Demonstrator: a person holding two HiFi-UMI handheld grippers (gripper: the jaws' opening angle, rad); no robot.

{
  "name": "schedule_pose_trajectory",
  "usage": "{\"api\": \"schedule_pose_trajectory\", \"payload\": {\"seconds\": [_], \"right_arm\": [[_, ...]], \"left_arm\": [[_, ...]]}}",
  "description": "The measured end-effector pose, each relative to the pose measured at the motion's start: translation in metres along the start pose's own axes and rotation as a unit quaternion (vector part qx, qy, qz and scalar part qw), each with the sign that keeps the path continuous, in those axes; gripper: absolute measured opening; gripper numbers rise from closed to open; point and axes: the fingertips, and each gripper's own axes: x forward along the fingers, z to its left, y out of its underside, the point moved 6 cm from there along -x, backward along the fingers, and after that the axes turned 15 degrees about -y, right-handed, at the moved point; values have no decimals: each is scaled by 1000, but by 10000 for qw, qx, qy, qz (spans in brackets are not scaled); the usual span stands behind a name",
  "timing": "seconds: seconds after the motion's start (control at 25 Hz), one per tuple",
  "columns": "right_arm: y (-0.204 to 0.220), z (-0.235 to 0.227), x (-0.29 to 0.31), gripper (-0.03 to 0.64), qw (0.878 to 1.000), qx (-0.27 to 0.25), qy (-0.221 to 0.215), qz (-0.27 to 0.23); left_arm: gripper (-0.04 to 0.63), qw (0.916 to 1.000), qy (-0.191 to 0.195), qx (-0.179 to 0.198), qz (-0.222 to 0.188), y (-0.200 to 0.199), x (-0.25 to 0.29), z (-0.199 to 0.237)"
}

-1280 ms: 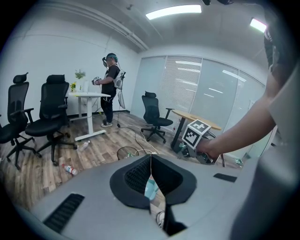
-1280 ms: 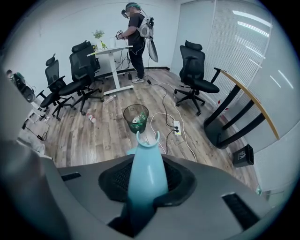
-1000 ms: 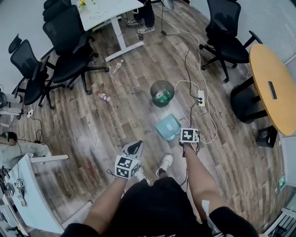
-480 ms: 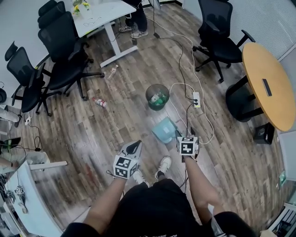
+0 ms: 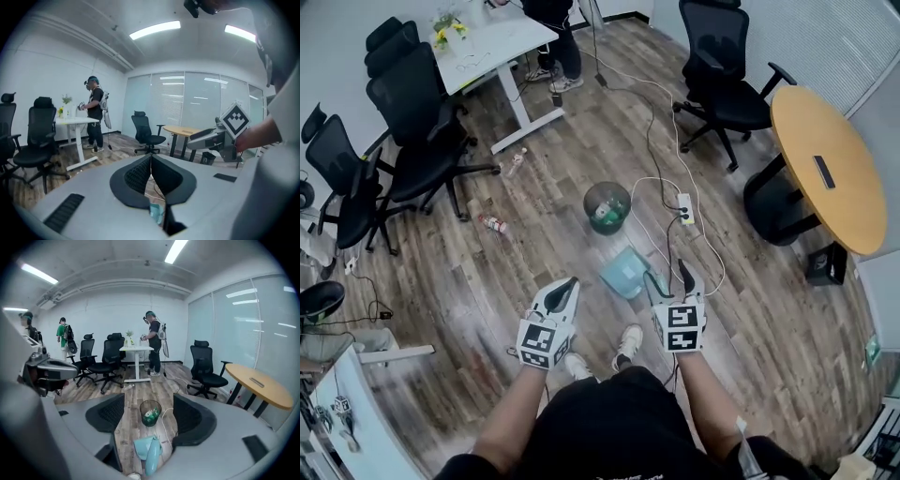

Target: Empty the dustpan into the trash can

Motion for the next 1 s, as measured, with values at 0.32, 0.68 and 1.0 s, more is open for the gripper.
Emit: {"api": "schedule_pose_trajectory", "payload": {"seconds": [0.32,0.68,1.0], "right_arm": [[-74,47,-45,153,9898,-1034,134,-976],[-101,76,-64,25,9813,-976,-62,-1659],[-101,93,-65,23,9731,-918,-283,-2092]], "left_arm": [[23,9971,206,-46,-731,-56,-13,-7],[23,9910,216,-461,-1240,-91,-34,-1],[23,9903,75,-450,-1316,-88,-52,9]]}}
